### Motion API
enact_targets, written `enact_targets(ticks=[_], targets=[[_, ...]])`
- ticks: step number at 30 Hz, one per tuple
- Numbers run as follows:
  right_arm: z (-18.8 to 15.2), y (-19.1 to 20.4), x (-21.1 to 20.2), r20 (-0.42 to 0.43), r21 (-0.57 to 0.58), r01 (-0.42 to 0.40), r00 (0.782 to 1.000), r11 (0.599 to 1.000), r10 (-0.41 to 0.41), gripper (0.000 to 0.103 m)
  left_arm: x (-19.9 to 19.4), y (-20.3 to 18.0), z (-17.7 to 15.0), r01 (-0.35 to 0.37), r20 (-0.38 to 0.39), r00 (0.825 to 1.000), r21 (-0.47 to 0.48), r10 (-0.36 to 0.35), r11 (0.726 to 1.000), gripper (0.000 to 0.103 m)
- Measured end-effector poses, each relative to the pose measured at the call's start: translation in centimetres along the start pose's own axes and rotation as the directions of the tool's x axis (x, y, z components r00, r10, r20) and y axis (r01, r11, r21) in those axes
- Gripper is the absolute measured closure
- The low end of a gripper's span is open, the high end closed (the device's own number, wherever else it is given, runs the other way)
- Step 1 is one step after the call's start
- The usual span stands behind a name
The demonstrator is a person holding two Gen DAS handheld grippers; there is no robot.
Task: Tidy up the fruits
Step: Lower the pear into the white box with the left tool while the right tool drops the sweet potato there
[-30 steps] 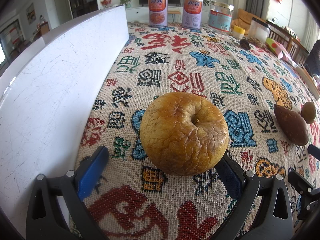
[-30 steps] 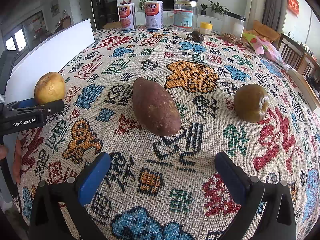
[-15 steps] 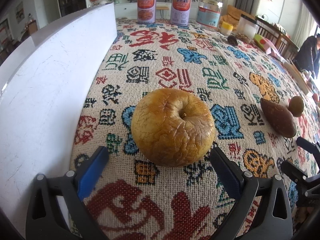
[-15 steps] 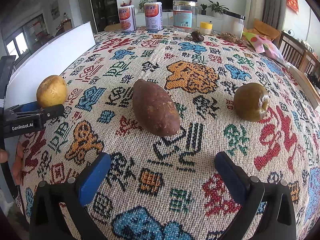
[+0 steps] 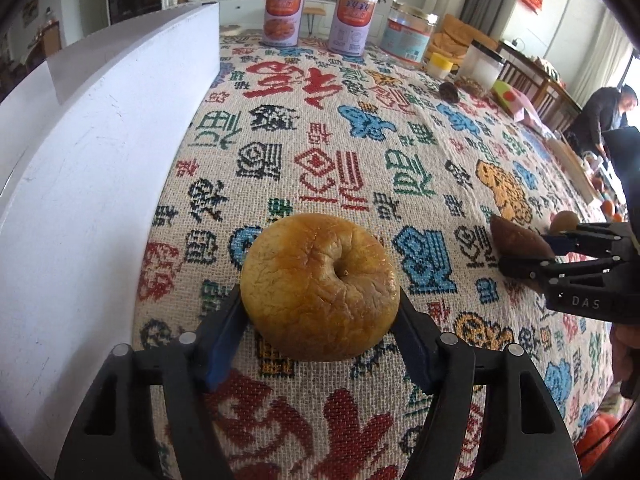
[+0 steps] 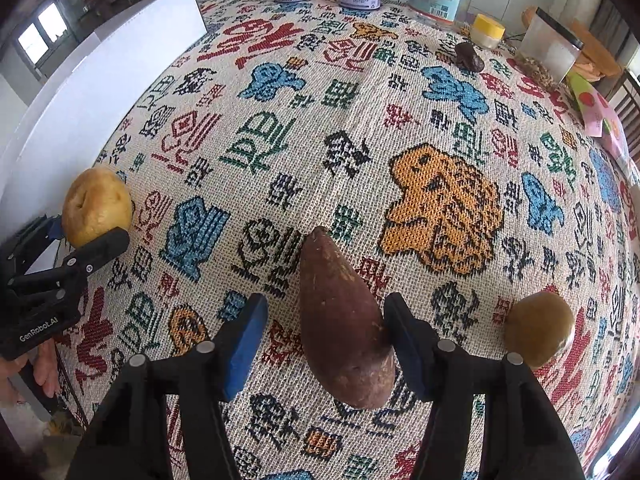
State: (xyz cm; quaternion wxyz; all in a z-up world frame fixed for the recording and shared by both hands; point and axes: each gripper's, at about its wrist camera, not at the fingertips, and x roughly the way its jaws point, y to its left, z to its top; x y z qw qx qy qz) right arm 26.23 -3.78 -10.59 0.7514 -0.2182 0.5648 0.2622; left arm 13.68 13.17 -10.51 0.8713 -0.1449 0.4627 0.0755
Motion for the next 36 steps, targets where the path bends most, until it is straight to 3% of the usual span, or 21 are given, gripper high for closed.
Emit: enact_targets(ticks=[2,4,6,8,10,12,13,14,17,19,21,23,26,28,32,33,36], targets=[[-0.6,0.0,-0.4,0.029,0.021,-0.005,1.0,1.0,0.004,0.061,-1.5,0.1,-1.0,0.056,0.002,0.998,-0.029,-0.056,0.998,0.033],[-2.3,-0.6,-1.2,0.062,0.112,-0.104,0.993,0.988,0.098,0.061,-3.4,-0.2,-2.2,0.129,0.007,0.992,-0.048,-0.129,0.991,0.033],[-5.1,-1.6,-1.9,0.114,0.242,-0.243,0.968,0.939,0.221,0.061,-5.4,-0.5,-3.4,0.218,0.005,0.976,-0.066,-0.218,0.974,0.033],[-8.2,-2.3,-1.7,0.184,0.371,-0.406,0.914,0.835,0.362,0.061,-7.5,-0.8,-4.3,0.294,0.005,0.956,-0.078,-0.295,0.953,0.033],[-10.9,-2.7,-1.2,0.262,0.453,-0.54,0.841,0.709,0.473,0.061,-9.9,-0.6,-4.6,0.349,0.021,0.937,-0.088,-0.348,0.933,0.033],[-12.4,-2.6,-0.7,0.325,0.501,-0.635,0.767,0.587,0.553,0.061,-12.6,0.4,-4.2,0.381,0.057,0.925,-0.112,-0.376,0.918,0.033],[-12.5,-2.4,-0.7,0.349,0.507,-0.668,0.737,0.544,0.579,0.061,-14.0,1.2,-3.8,0.39,0.082,0.92,-0.127,-0.382,0.912,0.033],[-12.3,-1.9,-1.0,0.37,0.502,-0.695,0.711,0.515,0.598,0.061,-15.5,2.2,-3.3,0.389,0.107,0.92,-0.143,-0.376,0.91,0.033],[-9.7,0.9,-3.4,0.411,0.427,-0.765,0.638,0.481,0.651,0.061,-19.7,6.1,-2.0,0.326,0.194,0.938,-0.197,-0.289,0.925,0.032],[-7.0,4.0,-5.8,0.409,0.344,-0.805,0.592,0.484,0.694,0.061,-21.8,9.0,-1.4,0.237,0.235,0.955,-0.235,-0.181,0.943,0.032],[-3.7,8.0,-8.6,0.388,0.24,-0.823,0.567,0.514,0.727,0.061,-22.6,12.1,-1.2,0.134,0.257,0.965,-0.289,-0.058,0.948,0.032],[-0.9,12.3,-10.7,0.357,0.135,-0.819,0.566,0.558,0.743,0.061,-21.9,15.2,-1.3,0.021,0.231,0.971,-0.355,0.066,0.935,0.032],[2.3,18.5,-12.1,0.295,-0.006,-0.778,0.599,0.629,0.744,0.061,-19.5,19.2,-1.9,-0.103,0.132,0.975,-0.438,0.178,0.893,0.032],[3.4,21.8,-11.8,0.262,-0.074,-0.732,0.641,0.677,0.722,0.061,-17.5,20.9,-2.7,-0.148,0.068,0.977,-0.463,0.202,0.874,0.032],[5.0,26.8,-9.7,0.239,-0.204,-0.558,0.768,0.804,0.594,0.061,-14.3,21.8,-3.5,-0.221,-0.026,0.972,-0.441,0.234,0.87,0.031],[5.2,27.7,-9.0,0.236,-0.223,-0.523,0.79,0.823,0.566,0.061,-13.9,21.8,-3.5,-0.236,-0.041,0.969,-0.44,0.242,0.867,0.03],[5.4,28.2,-8.9,0.263,-0.242,-0.487,0.8,0.839,0.54,0.054,-15.1,20.7,-3.2,-0.238,0.032,0.96,-0.438,0.279,0.867,0.021]])
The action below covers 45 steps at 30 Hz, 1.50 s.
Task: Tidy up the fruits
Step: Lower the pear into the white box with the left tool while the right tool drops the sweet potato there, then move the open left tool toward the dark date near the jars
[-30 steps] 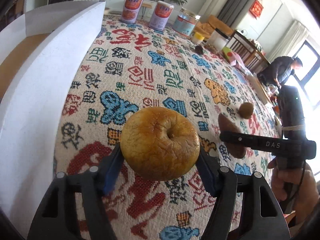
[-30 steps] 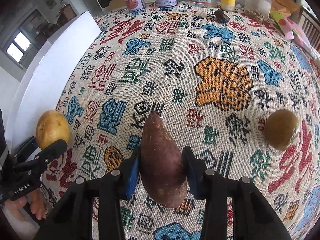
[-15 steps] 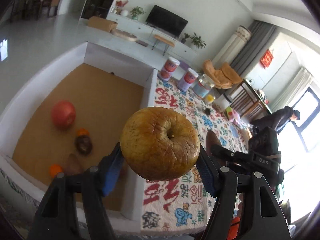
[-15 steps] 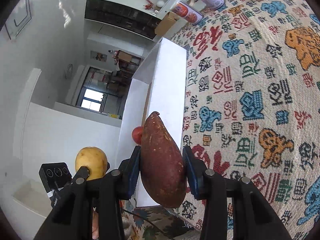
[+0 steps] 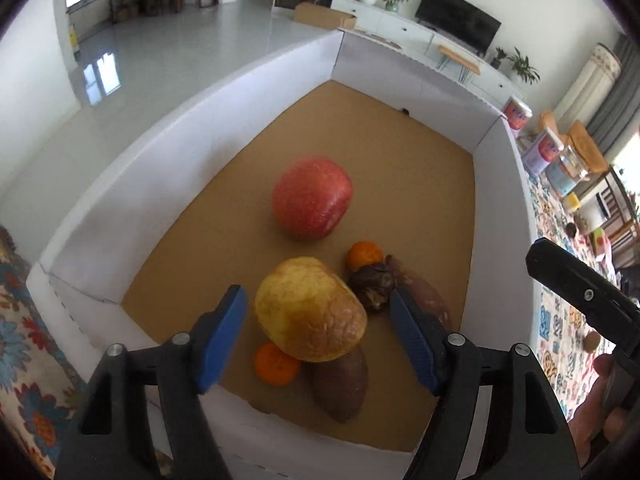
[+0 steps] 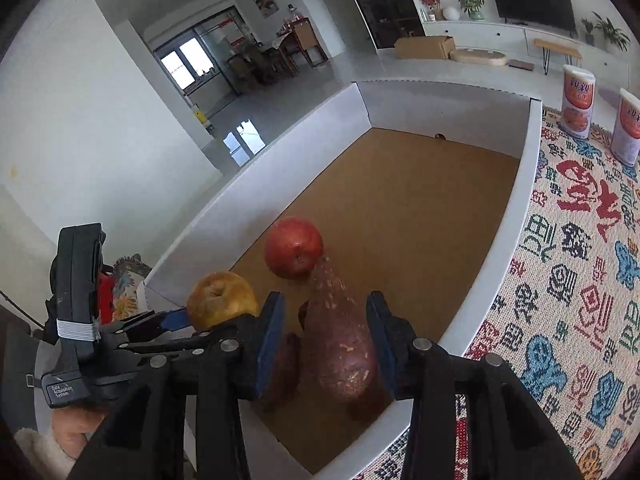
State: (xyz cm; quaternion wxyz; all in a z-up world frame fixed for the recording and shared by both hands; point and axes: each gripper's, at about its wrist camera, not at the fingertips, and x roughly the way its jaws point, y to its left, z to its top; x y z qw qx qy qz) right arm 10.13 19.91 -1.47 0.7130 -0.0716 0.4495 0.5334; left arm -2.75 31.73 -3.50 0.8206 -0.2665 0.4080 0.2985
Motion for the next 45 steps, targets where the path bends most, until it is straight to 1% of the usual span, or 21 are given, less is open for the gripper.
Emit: enact_targets(ticks=[1,2,4,5,8,11,13,15,16,17,20,21,24,26,28,31,32,33,35,37,45], targets=[[0.1,-0.1,-0.8,0.029,0.006,0.003,1.0,1.0,-0.003,0.041,-0.9,-0.5,0.2,0.002,0.045,0.999,0.004,-0.002,1.0,0.014],[0.1,-0.3,-2.2,0.074,0.011,-0.007,0.997,1.0,0.007,0.024,-1.9,-1.0,0.4,0.005,0.093,0.996,0.008,-0.005,1.0,0.013],[-0.2,-1.0,-5.4,0.172,0.008,0.006,0.985,1.0,-0.007,0.006,-3.6,-2.5,0.6,0.033,0.158,0.987,0.033,-0.038,0.999,0.013],[-0.5,-1.6,-6.9,0.205,0.0,0.04,0.978,0.999,-0.039,0.0,-4.4,-3.6,0.4,0.063,0.175,0.982,0.056,-0.072,0.996,0.012],[-3.1,-4.7,-10.1,0.231,-0.02,0.181,0.958,0.983,-0.172,0.0,-6.0,-8.0,-0.7,0.158,0.176,0.967,0.156,-0.185,0.975,0.012],[-8.2,-10.3,-11.0,0.165,0.012,0.356,0.921,0.935,-0.353,0.0,-6.3,-13.6,-3.4,0.286,0.098,0.941,0.286,-0.325,0.915,0.011],[-12.2,-14.2,-11.1,0.066,0.034,0.466,0.882,0.884,-0.467,0.0,-5.9,-17.2,-5.6,0.381,0.013,0.911,0.356,-0.412,0.853,0.011],[-15.8,-17.5,-11.7,0.004,0.058,0.551,0.834,0.832,-0.552,0.0,-4.3,-20.6,-8.0,0.457,-0.076,0.882,0.38,-0.465,0.804,0.011],[-17.1,-19.2,-12.4,-0.016,0.077,0.587,0.809,0.806,-0.588,0.0,-3.2,-21.8,-9.3,0.483,-0.11,0.87,0.38,-0.48,0.789,0.011],[-18.3,-20.2,-13.0,-0.026,0.096,0.614,0.788,0.783,-0.615,0.0,-1.9,-23.0,-10.4,0.483,-0.138,0.873,0.377,-0.467,0.791,0.011],[-20.8,-22.8,-14.7,-0.034,0.164,0.679,0.729,0.716,-0.683,0.0,1.5,-25.9,-12.7,0.411,-0.174,0.911,0.391,-0.373,0.823,0.011],[-21.4,-23.1,-15.3,-0.029,0.186,0.686,0.719,0.703,-0.694,0.0,1.8,-26.0,-13.2,0.387,-0.162,0.922,0.4,-0.352,0.831,0.011],[-22.2,-23.2,-16.0,-0.015,0.22,0.678,0.721,0.701,-0.692,0.0,2.6,-26.3,-13.3,0.284,-0.05,0.955,0.444,-0.292,0.85,0.011],[-22.1,-23.1,-15.6,-0.025,0.193,0.682,0.723,0.706,-0.691,0.0,3.7,-26.2,-13.0,0.22,0.005,0.968,0.466,-0.252,0.857,0.011],[-21.8,-23.2,-15.3,-0.021,0.194,0.676,0.728,0.711,-0.686,0.0,5.2,-26.1,-12.7,0.19,0.017,0.975,0.46,-0.222,0.867,0.011],[-21.9,-24.2,-15.4,-0.035,0.252,0.623,0.771,0.74,-0.636,0.0,7.6,-26.2,-12.9,0.146,-0.021,0.988,0.453,-0.153,0.879,0.011],[-22.0,-24.4,-15.6,-0.03,0.271,0.614,0.775,0.742,-0.631,0.0,8.0,-26.3,-13.3,0.118,-0.003,0.991,0.47,-0.132,0.875,0.011],[-22.1,-24.4,-15.6,-0.031,0.278,0.615,0.774,0.738,-0.633,0.0,7.9,-26.5,-13.6,0.091,0.019,0.993,0.49,-0.115,0.867,0.011],[-22.1,-24.1,-15.5,-0.035,0.268,0.624,0.768,0.734,-0.64,0.0,8.0,-26.5,-13.6,0.074,0.023,0.995,0.482,-0.097,0.873,0.005],[-22.1,-24.1,-15.5,-0.034,0.271,0.621,0.77,0.735,-0.638,0.0,8.3,-26.3,-13.4,0.08,0.014,0.995,0.466,-0.098,0.881,0.003],[-22.0,-24.1,-15.4,-0.035,0.27,0.622,0.769,0.735,-0.638,0.0,8.2,-26.4,-13.5,0.072,0.018,0.996,0.471,-0.091,0.879,0.002]])
